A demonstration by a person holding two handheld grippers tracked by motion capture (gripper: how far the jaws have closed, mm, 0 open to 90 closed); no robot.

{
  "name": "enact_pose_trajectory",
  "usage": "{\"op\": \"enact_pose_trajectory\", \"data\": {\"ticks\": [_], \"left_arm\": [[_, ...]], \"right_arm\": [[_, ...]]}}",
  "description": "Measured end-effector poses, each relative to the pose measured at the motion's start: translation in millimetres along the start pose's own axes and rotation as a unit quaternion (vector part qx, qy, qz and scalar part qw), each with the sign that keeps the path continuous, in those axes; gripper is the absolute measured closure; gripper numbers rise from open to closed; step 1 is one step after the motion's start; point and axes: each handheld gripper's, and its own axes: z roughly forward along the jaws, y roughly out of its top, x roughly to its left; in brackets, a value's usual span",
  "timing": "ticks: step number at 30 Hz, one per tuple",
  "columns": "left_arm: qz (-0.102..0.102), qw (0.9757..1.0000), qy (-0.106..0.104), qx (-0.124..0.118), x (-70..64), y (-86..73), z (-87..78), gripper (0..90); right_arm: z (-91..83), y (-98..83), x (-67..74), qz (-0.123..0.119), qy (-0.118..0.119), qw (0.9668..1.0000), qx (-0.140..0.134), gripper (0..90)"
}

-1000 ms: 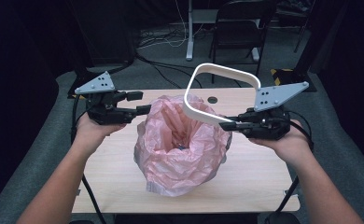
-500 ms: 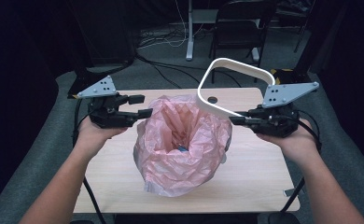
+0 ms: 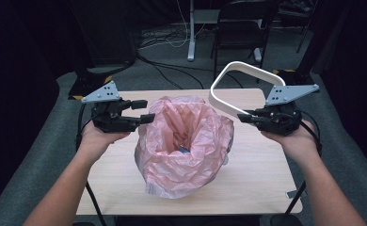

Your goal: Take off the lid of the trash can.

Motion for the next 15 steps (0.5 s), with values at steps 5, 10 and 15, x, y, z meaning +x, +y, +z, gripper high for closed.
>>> {"op": "enact_pose_trajectory", "data": {"ticks": [5,10,15], "left_arm": [[0.004,1.0,-0.003,-0.002,-3.4,-0.8,-0.5,42.6],[0.008,0.9999,-0.005,-0.006,-7.5,-0.1,-2.3,42.7],[0.013,0.9999,-0.007,-0.008,-11.0,0.1,-4.1,42.7]], "right_arm": [[2.4,-5.9,-4.0,0.006,-0.012,0.9999,0.006,83.6],[4.8,-12.6,-6.6,0.011,-0.023,0.9996,0.01,83.6],[7.0,-20.5,-6.4,0.009,-0.041,0.999,0.018,83.6]]}}
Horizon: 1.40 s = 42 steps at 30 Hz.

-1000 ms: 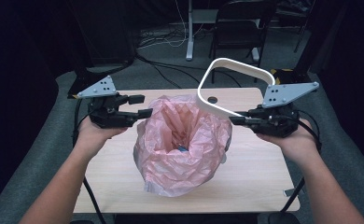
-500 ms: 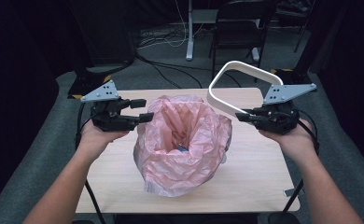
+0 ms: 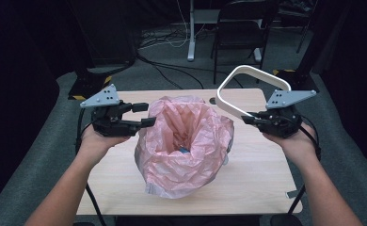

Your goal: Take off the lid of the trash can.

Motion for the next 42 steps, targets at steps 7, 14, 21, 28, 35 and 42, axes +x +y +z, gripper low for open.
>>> {"op": "enact_pose_trajectory", "data": {"ticks": [7,14,21,28,35,42], "left_arm": [[-0.001,1.0,-0.003,0.001,-2.5,-2.9,0.8,42.7],[-0.005,1.0,-0.001,0.002,-0.3,-7.5,0.9,42.7],[-0.007,1.0,0.0,0.0,0.3,-9.8,-0.3,42.7],[-0.008,1.0,-0.001,0.0,-0.1,-11.3,0.1,42.7],[-0.007,1.0,0.0,0.0,-0.1,-12.0,0.1,42.7],[-0.006,1.0,0.001,0.003,0.4,-14.6,1.4,42.6]], "right_arm": [[4.3,-13.9,-1.0,0.008,-0.013,0.9999,0.008,83.6],[10.3,-27.8,-2.2,0.02,-0.02,0.9996,0.006,83.5],[17.2,-38.6,-2.8,0.027,-0.025,0.9993,0.009,83.6],[27.6,-50.4,-2.5,0.034,-0.03,0.9988,0.019,83.5],[42.0,-69.1,-0.4,0.045,-0.029,0.9983,0.021,83.6],[49.8,-85.9,0.7,0.06,-0.036,0.9975,0.013,83.5]]}}
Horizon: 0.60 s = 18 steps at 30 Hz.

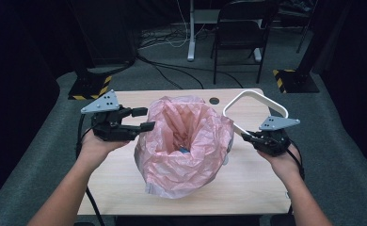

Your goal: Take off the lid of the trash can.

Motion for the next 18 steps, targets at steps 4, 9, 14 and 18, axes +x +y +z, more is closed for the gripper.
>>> {"op": "enact_pose_trajectory", "data": {"ticks": [4,9,14,18], "left_arm": [[-0.001,1.0,0.001,0.0,0.0,-1.0,1.2,42.7],[0.0,1.0,0.001,0.001,-0.4,-0.8,2.4,42.6],[0.001,1.0,0.002,0.001,-0.2,-1.0,2.8,42.7],[0.001,1.0,0.002,0.0,-0.4,-1.6,3.1,42.7]], "right_arm": [[3.1,-9.7,-0.2,0.007,0.001,0.9999,-0.009,83.5],[10.3,-21.6,0.0,0.016,0.002,0.9998,-0.007,83.5],[16.6,-30.7,-0.1,0.023,-0.001,0.9997,-0.003,83.5],[21.4,-38.5,-0.6,0.029,-0.004,0.9996,0.002,83.5]]}}
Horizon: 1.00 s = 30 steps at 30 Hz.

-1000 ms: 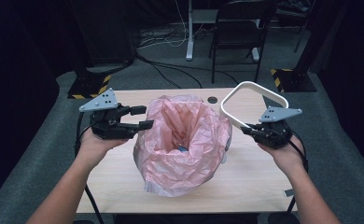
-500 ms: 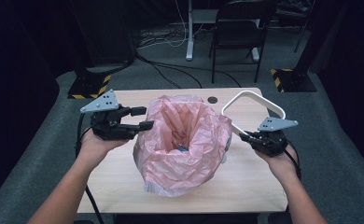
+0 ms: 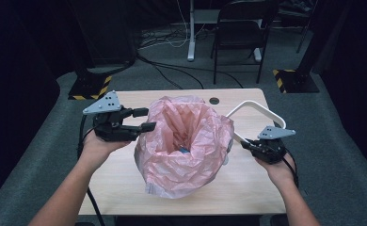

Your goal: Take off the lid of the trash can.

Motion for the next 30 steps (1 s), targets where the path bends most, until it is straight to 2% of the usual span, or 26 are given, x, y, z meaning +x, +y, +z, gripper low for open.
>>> {"op": "enact_pose_trajectory", "data": {"ticks": [7,17,26,30], "left_arm": [[0.0,1.0,0.0,0.001,-0.5,-0.2,-0.1,42.7],[0.002,1.0,0.0,0.0,-0.9,-0.5,1.5,42.7],[0.0,1.0,-0.001,-0.002,-1.1,-2.0,2.1,42.7],[-0.001,1.0,-0.001,-0.003,-1.3,-2.4,2.1,42.7]], "right_arm": [[8.5,-14.1,-0.6,0.009,-0.008,0.9999,0.004,83.5],[23.5,-34.5,1.3,0.004,-0.013,0.9998,0.018,83.3],[31.0,-44.6,1.9,0.008,-0.006,0.9995,0.029,82.7],[32.8,-47.1,4.0,0.003,-0.007,0.9995,0.031,82.8]]}}
